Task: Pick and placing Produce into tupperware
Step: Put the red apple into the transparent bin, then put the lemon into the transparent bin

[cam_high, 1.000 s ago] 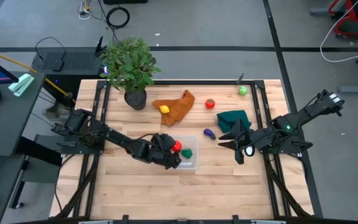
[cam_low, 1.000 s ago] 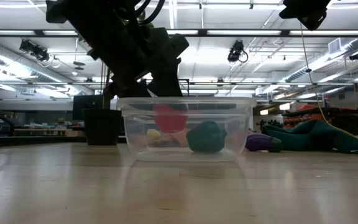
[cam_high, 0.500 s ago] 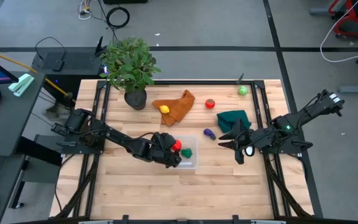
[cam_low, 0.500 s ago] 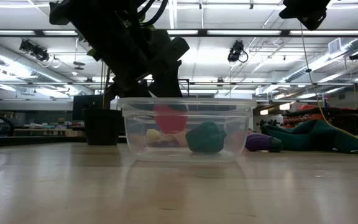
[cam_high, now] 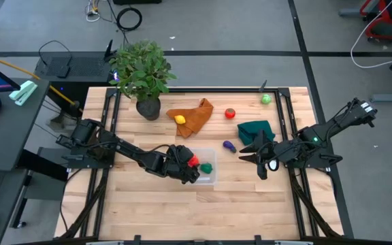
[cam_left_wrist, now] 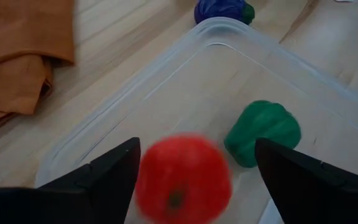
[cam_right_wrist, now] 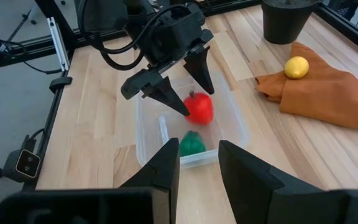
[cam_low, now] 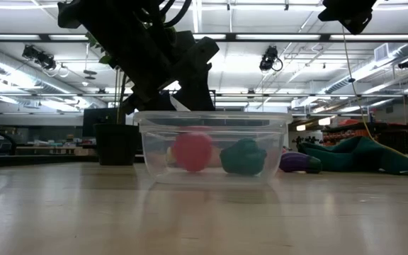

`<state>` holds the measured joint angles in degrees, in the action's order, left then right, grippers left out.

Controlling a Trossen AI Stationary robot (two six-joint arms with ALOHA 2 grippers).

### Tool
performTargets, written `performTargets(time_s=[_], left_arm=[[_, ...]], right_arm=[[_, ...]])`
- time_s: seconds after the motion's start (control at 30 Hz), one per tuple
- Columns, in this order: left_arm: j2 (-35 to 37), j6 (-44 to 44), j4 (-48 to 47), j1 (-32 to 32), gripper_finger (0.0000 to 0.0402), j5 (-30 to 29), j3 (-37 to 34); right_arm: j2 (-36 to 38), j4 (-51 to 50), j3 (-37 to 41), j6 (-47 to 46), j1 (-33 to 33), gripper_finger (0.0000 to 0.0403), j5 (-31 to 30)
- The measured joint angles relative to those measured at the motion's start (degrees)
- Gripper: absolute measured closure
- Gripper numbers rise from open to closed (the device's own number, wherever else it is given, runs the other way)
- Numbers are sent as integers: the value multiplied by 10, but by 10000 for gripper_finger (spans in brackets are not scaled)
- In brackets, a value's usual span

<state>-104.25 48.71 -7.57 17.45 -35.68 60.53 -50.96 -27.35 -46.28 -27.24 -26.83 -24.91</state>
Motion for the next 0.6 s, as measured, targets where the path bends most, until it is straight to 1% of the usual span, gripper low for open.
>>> performTargets(time_s=[0.27, 0.47, 0.6], left_arm=[[1, 1, 1, 0, 81, 0, 0], [25, 0, 1, 0, 88, -15, 1], [41, -20, -3, 0, 88, -26, 26]], right_arm=[[0, 0, 0, 0, 0, 325, 1], [0, 0, 0, 0, 0, 325, 1], [0, 0, 0, 0, 0, 325, 1]])
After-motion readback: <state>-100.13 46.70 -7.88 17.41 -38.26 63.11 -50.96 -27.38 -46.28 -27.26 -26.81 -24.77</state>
